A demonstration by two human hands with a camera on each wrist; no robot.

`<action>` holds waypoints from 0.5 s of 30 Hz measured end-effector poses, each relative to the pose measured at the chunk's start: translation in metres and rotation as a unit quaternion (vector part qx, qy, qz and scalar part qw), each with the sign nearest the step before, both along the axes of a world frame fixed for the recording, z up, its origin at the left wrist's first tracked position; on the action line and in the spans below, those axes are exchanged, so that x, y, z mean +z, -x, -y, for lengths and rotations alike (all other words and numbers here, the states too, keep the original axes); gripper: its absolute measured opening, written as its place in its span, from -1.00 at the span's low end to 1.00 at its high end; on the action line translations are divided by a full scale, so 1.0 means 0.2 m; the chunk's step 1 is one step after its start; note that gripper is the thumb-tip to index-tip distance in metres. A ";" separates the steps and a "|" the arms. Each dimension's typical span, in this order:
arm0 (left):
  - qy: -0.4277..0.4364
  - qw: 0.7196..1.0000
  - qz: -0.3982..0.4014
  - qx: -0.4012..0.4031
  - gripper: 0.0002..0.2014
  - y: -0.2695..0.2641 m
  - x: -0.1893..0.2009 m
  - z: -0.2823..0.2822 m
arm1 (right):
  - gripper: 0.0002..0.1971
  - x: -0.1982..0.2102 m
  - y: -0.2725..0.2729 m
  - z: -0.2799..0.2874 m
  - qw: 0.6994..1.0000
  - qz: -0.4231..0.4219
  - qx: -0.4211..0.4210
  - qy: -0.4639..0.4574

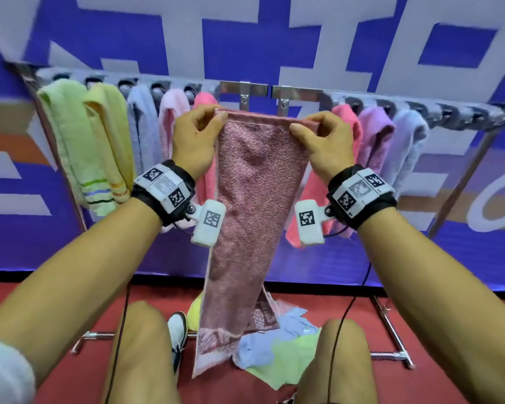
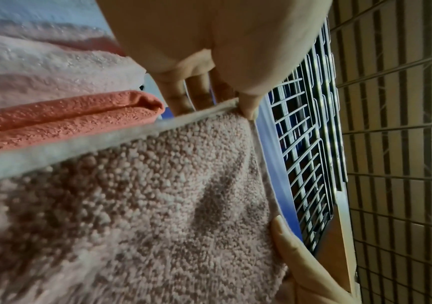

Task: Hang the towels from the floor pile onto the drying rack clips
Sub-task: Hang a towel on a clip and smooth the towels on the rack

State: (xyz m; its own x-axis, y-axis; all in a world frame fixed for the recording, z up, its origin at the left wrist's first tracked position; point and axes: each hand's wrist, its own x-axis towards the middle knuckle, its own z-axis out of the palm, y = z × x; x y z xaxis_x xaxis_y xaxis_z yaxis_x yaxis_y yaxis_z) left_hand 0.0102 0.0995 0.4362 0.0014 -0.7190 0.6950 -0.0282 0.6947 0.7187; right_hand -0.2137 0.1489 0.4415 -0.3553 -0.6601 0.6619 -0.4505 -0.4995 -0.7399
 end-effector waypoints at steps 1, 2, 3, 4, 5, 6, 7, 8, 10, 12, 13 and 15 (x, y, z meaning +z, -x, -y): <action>-0.011 1.000 0.013 -0.001 -0.90 -0.01 0.01 0.01 | -0.86 0.01 0.00 0.00 1.000 -0.013 0.000 -0.020; -0.026 0.999 0.031 -0.003 -0.90 -0.01 0.01 0.01 | -0.89 0.01 0.01 0.00 0.998 -0.033 0.002 -0.049; -0.040 0.998 0.049 -0.003 -0.91 -0.03 -0.01 0.01 | -0.89 0.00 0.02 -0.01 0.996 -0.054 0.009 -0.075; -0.046 0.997 0.064 -0.003 -0.91 -0.05 -0.02 0.01 | -0.88 0.00 0.02 -0.01 0.993 -0.070 0.016 -0.089; -0.042 0.996 0.073 -0.003 -0.91 -0.07 -0.02 0.01 | -0.89 0.01 0.03 -0.01 0.992 -0.086 0.021 -0.093; -0.039 0.996 0.076 -0.006 -0.91 -0.08 -0.02 0.00 | -0.92 0.03 0.03 -0.01 0.990 -0.103 0.027 -0.093; -0.043 0.996 0.073 -0.007 -0.90 -0.10 -0.01 0.01 | -0.94 0.05 0.02 -0.01 0.988 -0.120 0.031 -0.091; -0.050 0.996 0.069 -0.005 -0.89 -0.11 0.00 0.02 | -0.94 0.07 0.02 0.00 0.987 -0.134 0.032 -0.088; -0.054 0.996 0.064 0.001 -0.85 -0.13 0.03 0.03 | -0.94 0.11 0.01 0.01 0.984 -0.153 0.025 -0.083; -0.047 0.997 0.064 -0.003 -0.83 -0.15 0.06 0.03 | -0.94 0.14 0.00 0.02 0.983 -0.165 0.019 -0.079; -0.045 0.997 0.066 -0.005 -0.82 -0.15 0.07 0.03 | -0.93 0.15 -0.01 0.02 0.982 -0.171 0.016 -0.080; -0.051 0.996 0.068 -0.009 -0.81 -0.16 0.09 0.02 | -0.88 0.17 -0.01 0.03 0.978 -0.188 0.008 -0.088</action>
State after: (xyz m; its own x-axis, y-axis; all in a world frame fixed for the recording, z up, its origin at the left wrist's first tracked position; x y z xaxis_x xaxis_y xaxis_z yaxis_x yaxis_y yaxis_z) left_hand 0.0420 0.0963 0.4538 -0.1007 -0.7848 0.6115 -0.1177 0.6197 0.7760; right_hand -0.2113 0.1435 0.4753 -0.0966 -0.7794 0.6190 -0.7009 -0.3883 -0.5983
